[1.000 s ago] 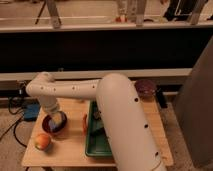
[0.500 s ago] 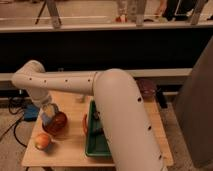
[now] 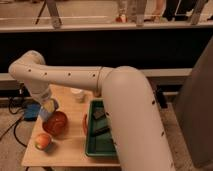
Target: Wipe table surface with sponge
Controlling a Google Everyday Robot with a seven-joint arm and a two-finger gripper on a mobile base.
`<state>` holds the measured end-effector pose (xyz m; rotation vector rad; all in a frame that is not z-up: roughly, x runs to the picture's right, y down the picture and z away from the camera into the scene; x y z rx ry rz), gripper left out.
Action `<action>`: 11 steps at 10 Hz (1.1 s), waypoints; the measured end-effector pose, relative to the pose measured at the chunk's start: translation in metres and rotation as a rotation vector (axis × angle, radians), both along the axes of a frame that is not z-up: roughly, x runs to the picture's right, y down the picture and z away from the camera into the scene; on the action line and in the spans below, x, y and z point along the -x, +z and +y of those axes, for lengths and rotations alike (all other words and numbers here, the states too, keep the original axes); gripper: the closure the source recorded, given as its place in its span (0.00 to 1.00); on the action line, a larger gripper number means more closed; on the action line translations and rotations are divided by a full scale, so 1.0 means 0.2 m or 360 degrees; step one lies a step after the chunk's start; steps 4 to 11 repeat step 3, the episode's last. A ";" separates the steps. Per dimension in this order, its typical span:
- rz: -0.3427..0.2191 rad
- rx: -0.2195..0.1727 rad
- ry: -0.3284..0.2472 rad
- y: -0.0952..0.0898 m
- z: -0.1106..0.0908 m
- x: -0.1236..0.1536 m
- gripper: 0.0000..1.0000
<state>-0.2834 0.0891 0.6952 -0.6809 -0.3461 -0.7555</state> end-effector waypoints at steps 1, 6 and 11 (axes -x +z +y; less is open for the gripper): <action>-0.0007 0.0001 0.0005 -0.03 0.01 -0.03 1.00; -0.0014 0.0007 0.0045 -0.06 0.04 -0.09 1.00; -0.0014 0.0007 0.0045 -0.06 0.04 -0.09 1.00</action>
